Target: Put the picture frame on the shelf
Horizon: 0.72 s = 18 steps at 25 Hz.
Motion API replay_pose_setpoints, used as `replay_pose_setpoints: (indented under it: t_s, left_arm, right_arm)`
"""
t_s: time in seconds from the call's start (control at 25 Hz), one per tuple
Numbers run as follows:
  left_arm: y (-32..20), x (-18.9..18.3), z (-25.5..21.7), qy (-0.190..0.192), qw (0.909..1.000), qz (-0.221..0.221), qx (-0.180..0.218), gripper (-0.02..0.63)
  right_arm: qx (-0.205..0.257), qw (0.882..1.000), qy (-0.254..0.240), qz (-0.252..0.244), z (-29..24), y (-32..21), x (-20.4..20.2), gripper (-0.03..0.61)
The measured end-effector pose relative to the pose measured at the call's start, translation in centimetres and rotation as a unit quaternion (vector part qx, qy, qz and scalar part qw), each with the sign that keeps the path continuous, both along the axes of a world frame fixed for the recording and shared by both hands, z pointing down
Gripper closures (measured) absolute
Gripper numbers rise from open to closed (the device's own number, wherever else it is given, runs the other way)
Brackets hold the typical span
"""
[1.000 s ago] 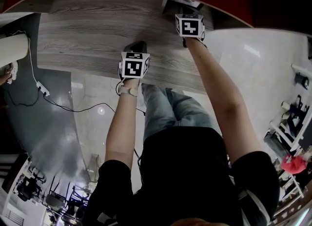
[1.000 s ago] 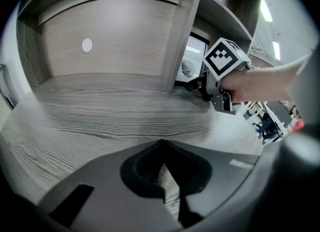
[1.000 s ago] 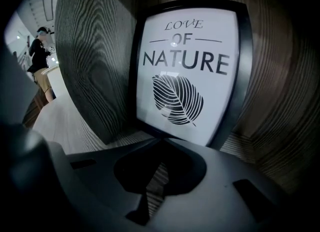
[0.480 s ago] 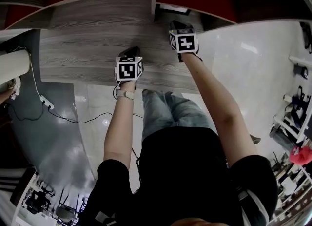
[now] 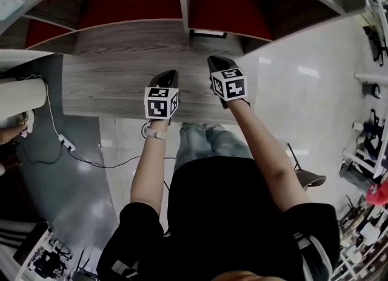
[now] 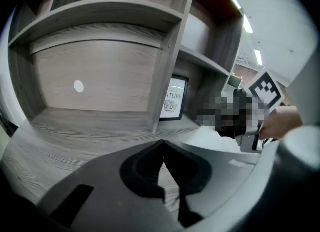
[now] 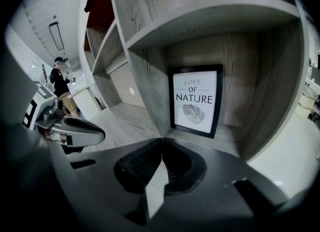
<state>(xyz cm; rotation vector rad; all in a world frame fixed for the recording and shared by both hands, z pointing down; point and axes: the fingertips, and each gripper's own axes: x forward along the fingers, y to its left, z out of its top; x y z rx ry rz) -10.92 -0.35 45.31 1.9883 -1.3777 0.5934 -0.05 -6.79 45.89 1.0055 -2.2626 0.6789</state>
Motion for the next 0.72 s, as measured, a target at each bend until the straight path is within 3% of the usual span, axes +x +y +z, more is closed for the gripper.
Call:
replay_pose_setpoints:
  t_s: [0.28, 0.72]
  left_arm:
    - [1.4, 0.9, -5.5, 0.029, 0.9985, 0.016, 0.043, 0.603]
    - [3.5, -0.1, -15.4, 0.028, 0.9915, 0.042, 0.120, 0.603]
  right_arm:
    - [0.016, 0.998, -0.052, -0.026, -5.8, 3.0, -1.0, 0.581]
    - [0.076, 0.987, -0.128, -0.054, -16.4, 6.3, -0.4, 0.581]
